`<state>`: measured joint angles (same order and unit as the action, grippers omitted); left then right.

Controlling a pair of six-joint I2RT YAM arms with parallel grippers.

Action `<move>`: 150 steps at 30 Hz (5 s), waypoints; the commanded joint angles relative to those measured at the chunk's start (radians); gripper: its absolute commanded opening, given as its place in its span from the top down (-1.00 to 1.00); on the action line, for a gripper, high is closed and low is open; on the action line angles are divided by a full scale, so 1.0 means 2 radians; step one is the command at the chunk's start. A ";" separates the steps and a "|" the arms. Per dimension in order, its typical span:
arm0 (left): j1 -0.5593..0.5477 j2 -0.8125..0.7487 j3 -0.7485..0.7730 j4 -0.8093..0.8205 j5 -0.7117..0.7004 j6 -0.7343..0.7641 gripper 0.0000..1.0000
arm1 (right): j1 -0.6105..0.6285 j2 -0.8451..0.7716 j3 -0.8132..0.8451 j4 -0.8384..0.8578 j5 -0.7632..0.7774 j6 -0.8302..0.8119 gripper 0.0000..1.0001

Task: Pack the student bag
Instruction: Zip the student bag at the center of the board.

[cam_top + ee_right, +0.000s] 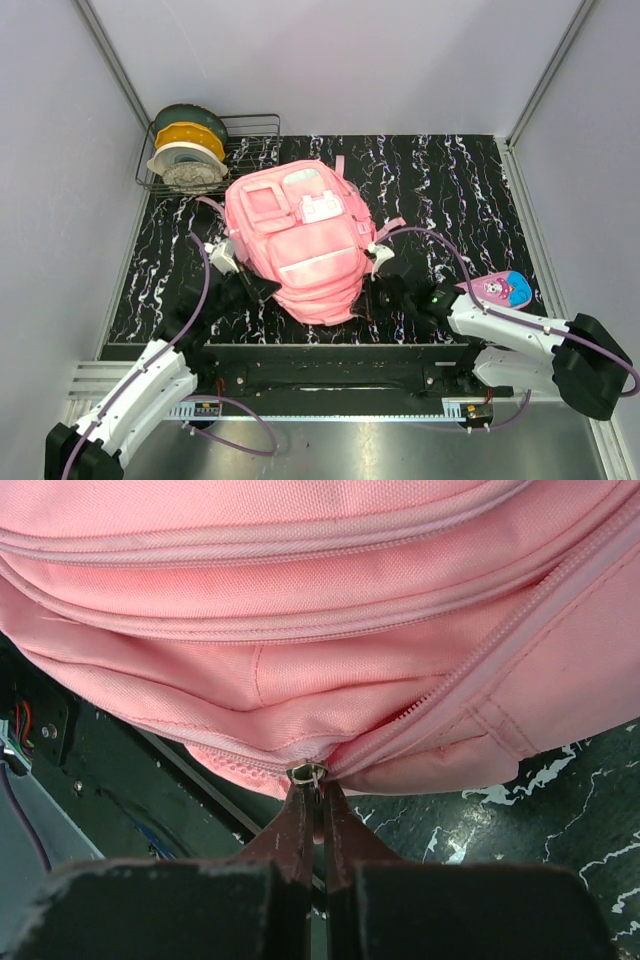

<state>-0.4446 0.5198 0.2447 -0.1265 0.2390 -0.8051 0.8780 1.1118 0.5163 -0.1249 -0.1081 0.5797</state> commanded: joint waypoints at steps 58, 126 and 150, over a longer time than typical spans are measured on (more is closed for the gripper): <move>-0.232 -0.319 -0.041 -0.220 -0.412 -0.178 1.00 | -0.004 0.004 0.087 -0.156 0.037 -0.013 1.00; -0.315 0.226 0.060 0.176 -0.201 -0.146 1.00 | 0.088 0.064 0.043 0.073 0.009 0.178 1.00; 0.120 0.326 0.214 -0.002 0.217 0.183 1.00 | 0.011 -0.113 -0.027 -0.136 0.073 0.142 1.00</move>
<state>-0.3378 1.2312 0.6327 -0.1337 0.6872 -0.5671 0.9577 0.9577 0.5076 -0.1837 0.0200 0.8944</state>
